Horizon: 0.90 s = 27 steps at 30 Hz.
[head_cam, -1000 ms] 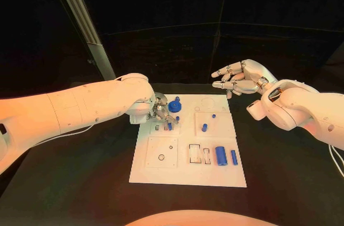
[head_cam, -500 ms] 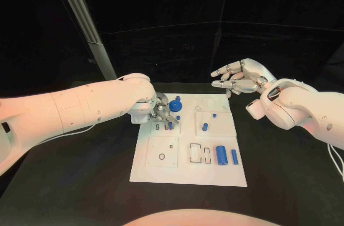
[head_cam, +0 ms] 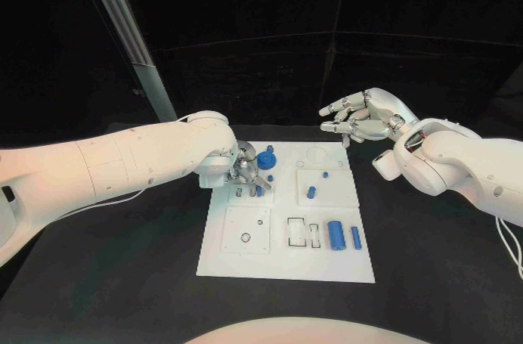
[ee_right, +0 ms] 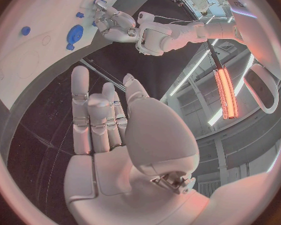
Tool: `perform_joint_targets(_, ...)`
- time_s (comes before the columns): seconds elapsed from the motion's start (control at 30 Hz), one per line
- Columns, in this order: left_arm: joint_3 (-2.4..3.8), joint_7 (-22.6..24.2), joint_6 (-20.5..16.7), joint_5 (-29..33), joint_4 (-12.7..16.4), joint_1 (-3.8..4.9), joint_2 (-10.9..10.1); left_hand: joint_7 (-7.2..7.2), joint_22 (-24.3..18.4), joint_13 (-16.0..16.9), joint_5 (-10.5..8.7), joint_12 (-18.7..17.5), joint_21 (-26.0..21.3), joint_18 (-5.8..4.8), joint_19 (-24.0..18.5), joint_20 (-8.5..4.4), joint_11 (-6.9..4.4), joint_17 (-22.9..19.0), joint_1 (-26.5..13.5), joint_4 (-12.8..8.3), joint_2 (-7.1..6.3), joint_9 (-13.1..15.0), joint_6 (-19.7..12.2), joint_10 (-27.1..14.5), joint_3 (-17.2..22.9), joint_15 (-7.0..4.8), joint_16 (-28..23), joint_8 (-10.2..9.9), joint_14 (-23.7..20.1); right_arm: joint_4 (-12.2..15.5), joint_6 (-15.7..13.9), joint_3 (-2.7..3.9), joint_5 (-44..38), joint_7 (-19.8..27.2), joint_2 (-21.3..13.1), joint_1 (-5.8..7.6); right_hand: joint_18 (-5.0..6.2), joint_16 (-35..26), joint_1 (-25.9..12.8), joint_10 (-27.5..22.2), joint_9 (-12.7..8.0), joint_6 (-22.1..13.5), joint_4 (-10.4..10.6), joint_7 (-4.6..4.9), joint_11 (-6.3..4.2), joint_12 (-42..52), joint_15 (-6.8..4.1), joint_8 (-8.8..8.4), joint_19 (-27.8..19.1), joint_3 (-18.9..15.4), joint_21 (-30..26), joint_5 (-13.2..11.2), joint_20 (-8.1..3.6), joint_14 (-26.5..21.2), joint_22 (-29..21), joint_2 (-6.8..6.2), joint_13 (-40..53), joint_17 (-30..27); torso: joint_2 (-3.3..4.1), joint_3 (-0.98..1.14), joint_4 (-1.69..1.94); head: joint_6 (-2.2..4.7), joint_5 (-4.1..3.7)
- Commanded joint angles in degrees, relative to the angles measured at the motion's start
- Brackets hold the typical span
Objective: Assemble the parts on the task board
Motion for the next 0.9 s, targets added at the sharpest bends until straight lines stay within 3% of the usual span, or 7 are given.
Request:
perform_joint_targets(0.03,-0.01,-0.46,0.74,-0.17,0.09,0.05,0.08,-0.06,0.09,-0.01,0.24,-0.08,0.20,-0.80,0.17,-0.01,-0.18,15.09,0.50,-0.27,0.05,0.12,-0.29,-0.40,0.20,-0.29,0.18,0.43,6.06,-0.03,-0.03,0.05,-0.08,0.32,0.06,0.11,0.22,-0.21,0.55,-0.41,0.06,-0.52,-0.26,-0.05,0.07,0.24,0.03,0.25,-0.45,-0.01,0.30,0.18,-0.03,-0.23,0.05,0.11,-0.05,-0.05,0.01,-0.01,0.00,-0.04,-0.04)
perform_joint_targets(0.27,-0.02,-0.42,0.53,0.23,0.12,0.05,0.17,-0.37,0.19,-0.02,0.28,-0.18,0.18,-0.78,0.13,-0.16,-0.47,15.09,4.45,-2.87,1.87,0.75,-0.88,-0.44,3.74,-0.51,0.18,0.62,6.06,-0.19,0.05,0.05,-0.08,0.32,0.24,0.11,0.22,-0.21,0.55,-0.41,0.06,-0.52,-0.26,-0.05,0.07,0.24,0.03,0.25,-0.45,-0.01,0.30,0.18,-0.03,-0.23,0.05,0.11,-0.05,-0.05,0.01,-0.02,0.01,-0.16,-0.06)
perform_joint_targets(0.37,-0.02,-0.38,0.37,0.81,0.18,0.05,0.18,-0.78,0.13,-0.13,0.46,-0.46,0.11,-0.74,0.07,-0.41,-0.86,15.09,8.09,-5.25,2.90,0.81,-1.49,-0.66,6.85,-0.84,0.18,0.30,6.06,-0.23,0.11,0.05,-0.08,0.30,0.30,0.11,0.22,-0.23,0.58,-0.48,0.06,-0.58,-0.24,-0.03,0.09,0.27,0.04,0.29,-0.52,0.03,0.31,0.27,-0.01,-0.30,0.08,0.16,-0.10,-0.11,0.00,-0.01,0.00,-0.24,-0.09)
perform_joint_targets(0.57,-0.02,-0.07,-0.93,2.82,0.70,0.05,-0.12,-0.75,0.14,-0.50,3.27,-1.32,0.00,-0.73,0.00,-0.75,-0.95,15.09,12.25,-8.75,2.61,0.82,-2.37,-1.09,14.24,-1.04,0.18,-0.50,6.06,-0.37,0.29,0.05,-0.08,0.20,0.38,0.11,0.22,-0.19,0.58,-0.49,0.06,-0.60,-0.24,-0.02,0.09,0.28,0.05,0.30,-0.53,0.04,0.31,0.29,-0.01,-0.30,0.09,0.17,-0.12,-0.07,0.03,0.00,0.01,-0.36,-0.10)
perform_joint_targets(0.63,-0.02,0.11,-1.66,3.67,1.05,0.05,-0.36,-0.48,0.21,-0.65,3.77,-1.60,0.00,-0.74,0.00,-0.72,-0.79,15.09,12.24,-9.38,1.72,1.03,-2.49,-1.03,17.66,-0.90,0.18,-0.50,6.06,-0.42,0.32,0.05,-0.08,0.19,0.40,0.11,0.22,-0.26,0.60,-0.54,0.06,-0.64,-0.23,-0.01,0.10,0.29,0.06,0.33,-0.59,0.07,0.32,0.35,0.01,-0.37,0.10,0.21,-0.15,-0.17,0.00,0.00,0.06,-0.38,-0.07)
perform_joint_targets(0.77,-0.01,0.67,-3.56,4.69,2.23,0.05,-1.24,-0.26,0.39,-0.85,3.74,-1.90,-0.08,-0.71,0.00,-0.44,-0.67,15.09,8.34,-10.07,-3.42,2.17,-2.62,-0.48,30.02,-0.45,0.18,0.04,6.06,-0.55,0.38,0.05,-0.08,0.16,0.43,0.11,0.22,-0.29,0.63,-0.60,0.06,-0.67,-0.24,0.00,0.11,0.30,0.08,0.35,-0.63,0.11,0.32,0.40,0.02,-0.43,0.12,0.24,-0.19,-0.22,-0.06,0.03,0.17,-0.43,-0.03)
perform_joint_targets(0.9,-0.01,1.23,-6.37,5.12,3.92,0.07,-2.59,-0.22,0.77,-0.74,4.19,-1.76,0.00,-0.76,0.12,-0.35,-0.63,15.09,4.36,-10.87,-7.28,3.46,-2.55,0.02,39.69,-0.53,0.18,1.04,6.06,-0.67,0.44,0.05,-0.08,0.09,0.42,0.11,0.21,-0.35,0.63,-0.66,0.06,-0.72,-0.22,0.02,0.13,0.31,0.09,0.36,-0.68,0.12,0.32,0.43,0.03,-0.50,0.13,0.25,-0.22,-0.32,-0.10,0.08,0.22,-0.41,0.19)
